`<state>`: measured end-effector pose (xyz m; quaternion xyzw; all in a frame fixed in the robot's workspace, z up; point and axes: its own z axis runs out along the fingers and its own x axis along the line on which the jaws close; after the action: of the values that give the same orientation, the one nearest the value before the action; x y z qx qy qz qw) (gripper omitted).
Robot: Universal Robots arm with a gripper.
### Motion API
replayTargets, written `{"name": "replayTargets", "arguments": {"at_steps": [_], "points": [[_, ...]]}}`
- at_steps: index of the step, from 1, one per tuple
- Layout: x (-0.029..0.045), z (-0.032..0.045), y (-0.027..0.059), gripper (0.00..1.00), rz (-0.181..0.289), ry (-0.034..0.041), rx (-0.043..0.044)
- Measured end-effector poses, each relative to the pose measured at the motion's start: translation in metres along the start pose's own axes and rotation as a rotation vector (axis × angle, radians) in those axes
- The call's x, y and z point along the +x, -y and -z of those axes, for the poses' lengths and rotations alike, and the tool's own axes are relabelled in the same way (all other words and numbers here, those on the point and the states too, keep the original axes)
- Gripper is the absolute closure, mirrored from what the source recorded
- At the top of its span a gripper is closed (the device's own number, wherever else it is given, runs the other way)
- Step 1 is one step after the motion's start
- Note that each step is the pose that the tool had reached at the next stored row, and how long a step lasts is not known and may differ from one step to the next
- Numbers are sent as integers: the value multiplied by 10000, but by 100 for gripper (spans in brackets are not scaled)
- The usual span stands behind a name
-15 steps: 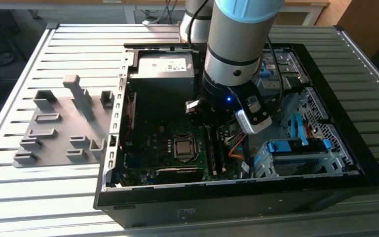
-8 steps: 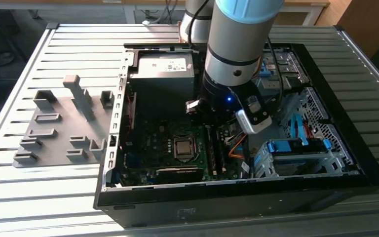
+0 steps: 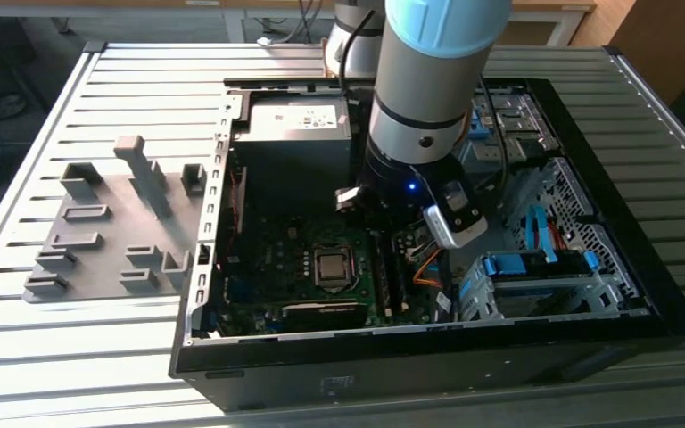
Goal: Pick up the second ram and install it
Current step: 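Press down the second ram until it locks into place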
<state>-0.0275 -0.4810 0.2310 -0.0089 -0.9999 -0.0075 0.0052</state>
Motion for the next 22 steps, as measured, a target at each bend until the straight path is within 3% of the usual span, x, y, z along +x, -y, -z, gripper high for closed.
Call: {"name": "replayTargets", "arguments": {"at_steps": [22], "points": [[-6, -116, 37, 89, 0, 0, 7]]}}
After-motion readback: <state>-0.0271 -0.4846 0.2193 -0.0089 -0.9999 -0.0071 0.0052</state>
